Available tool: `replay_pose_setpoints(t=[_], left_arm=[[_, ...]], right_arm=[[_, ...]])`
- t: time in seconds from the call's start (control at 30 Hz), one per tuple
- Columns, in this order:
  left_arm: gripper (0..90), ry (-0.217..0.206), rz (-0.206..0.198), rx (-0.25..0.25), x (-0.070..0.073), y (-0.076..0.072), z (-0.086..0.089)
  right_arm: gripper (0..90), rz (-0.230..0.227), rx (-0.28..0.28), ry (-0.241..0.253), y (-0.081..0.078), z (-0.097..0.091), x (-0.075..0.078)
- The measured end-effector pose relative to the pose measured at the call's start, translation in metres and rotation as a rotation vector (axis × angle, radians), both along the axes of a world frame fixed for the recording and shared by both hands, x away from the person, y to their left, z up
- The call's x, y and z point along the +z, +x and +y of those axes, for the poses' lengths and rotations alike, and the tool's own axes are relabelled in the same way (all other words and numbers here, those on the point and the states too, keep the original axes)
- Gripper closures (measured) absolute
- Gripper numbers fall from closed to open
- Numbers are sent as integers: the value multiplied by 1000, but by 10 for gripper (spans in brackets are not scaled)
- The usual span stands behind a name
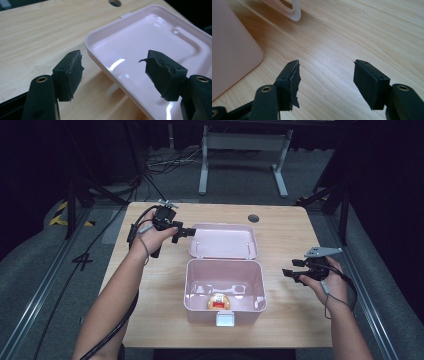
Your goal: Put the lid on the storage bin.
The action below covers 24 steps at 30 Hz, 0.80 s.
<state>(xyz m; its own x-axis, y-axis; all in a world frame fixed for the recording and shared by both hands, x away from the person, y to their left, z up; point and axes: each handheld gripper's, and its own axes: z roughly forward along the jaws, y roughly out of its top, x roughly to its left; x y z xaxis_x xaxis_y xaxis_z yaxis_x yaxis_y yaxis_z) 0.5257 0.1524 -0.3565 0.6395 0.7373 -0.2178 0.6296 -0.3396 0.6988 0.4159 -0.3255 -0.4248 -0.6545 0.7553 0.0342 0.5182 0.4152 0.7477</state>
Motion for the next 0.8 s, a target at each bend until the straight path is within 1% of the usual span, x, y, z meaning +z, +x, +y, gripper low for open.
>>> replay_pose_setpoints(t=[0.03, 0.07, 0.13, 0.2, 0.23, 0.27, 0.3, 0.33, 0.5, 0.6, 0.63, 0.67, 0.73, 0.8], left_arm=[[307, -1, 9, 10, -3, 7, -4], [307, -20, 24, 8, -5, 11, -5], [307, -65, 66, 15, -11, 19, -9], [311, -71, 92, 24, -18, 26, -10], [312, -71, 92, 24, -18, 26, -10], [313, -63, 110, 29, -26, 32, -12], [313, -63, 110, 29, -26, 32, -12], [313, -65, 121, 30, -29, 34, -13], [340, -87, 195, 33, -44, 43, -13], [342, -121, 227, 20, -49, 45, -14], [345, -121, 227, 20, -49, 45, -14], [351, -147, 240, 16, -51, 46, -14], [361, -167, 247, 17, -53, 47, -13], [382, -172, 254, 17, -54, 48, -13]], right_arm=[[390, 1, 0, -4, -1, 0, 0], [388, -2, 2, -18, -2, -1, -2], [387, 4, -1, -29, -3, -1, -3], [386, 3, -3, -23, -5, -3, -4], [386, 4, -6, -23, -6, -3, -4], [386, 4, -10, -22, -7, -4, -4], [386, 4, -10, -22, -7, -4, -4], [385, 2, -9, -20, -8, -5, -4], [383, -6, -17, -11, -12, -6, -2], [382, -5, -10, -5, -13, -7, -2], [382, -5, -10, -5, -13, -7, -2], [380, -4, -4, -1, -14, -6, -2], [379, -1, 0, -3, -14, -5, -2], [373, 0, 3, -4, -13, -4, -3]])
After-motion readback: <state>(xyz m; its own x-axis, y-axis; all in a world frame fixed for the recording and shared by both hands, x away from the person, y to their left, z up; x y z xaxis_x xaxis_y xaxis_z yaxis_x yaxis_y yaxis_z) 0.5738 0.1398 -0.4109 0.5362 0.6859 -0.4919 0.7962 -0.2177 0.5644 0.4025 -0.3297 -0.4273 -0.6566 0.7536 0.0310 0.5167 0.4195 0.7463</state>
